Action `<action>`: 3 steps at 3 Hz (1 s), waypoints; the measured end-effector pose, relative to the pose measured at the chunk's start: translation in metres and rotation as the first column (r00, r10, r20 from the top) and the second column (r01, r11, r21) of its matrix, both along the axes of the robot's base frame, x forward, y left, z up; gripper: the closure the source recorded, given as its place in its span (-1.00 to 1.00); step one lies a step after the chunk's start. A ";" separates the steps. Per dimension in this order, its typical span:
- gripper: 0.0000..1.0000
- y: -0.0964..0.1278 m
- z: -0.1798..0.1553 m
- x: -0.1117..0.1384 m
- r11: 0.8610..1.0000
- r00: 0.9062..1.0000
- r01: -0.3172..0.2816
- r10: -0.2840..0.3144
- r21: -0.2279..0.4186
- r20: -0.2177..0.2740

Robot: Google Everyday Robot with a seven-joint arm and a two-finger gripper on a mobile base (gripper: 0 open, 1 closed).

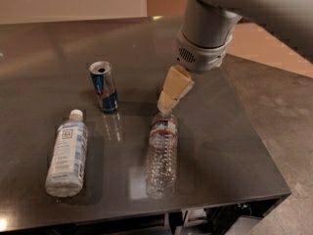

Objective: Place water bottle upright

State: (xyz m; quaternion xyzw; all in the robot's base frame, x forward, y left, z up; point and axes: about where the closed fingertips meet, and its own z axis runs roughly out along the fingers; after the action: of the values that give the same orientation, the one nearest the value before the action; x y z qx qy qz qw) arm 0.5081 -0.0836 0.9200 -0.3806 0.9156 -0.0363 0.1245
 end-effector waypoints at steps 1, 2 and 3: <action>-1.00 0.009 -0.004 -0.001 0.992 0.992 0.124 -0.123 -0.011 0.033; -1.00 0.009 -0.004 -0.001 0.980 0.979 0.201 -0.201 0.013 0.035; -1.00 0.009 -0.004 -0.001 0.980 0.979 0.200 -0.201 0.014 0.035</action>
Offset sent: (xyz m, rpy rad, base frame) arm -0.0011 0.0082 -0.0038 -0.0127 -0.0283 -0.1024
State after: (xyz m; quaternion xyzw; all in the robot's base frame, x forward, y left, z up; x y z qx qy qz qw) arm 0.5069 -0.0745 0.9165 -0.2850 0.9470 -0.0511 0.1388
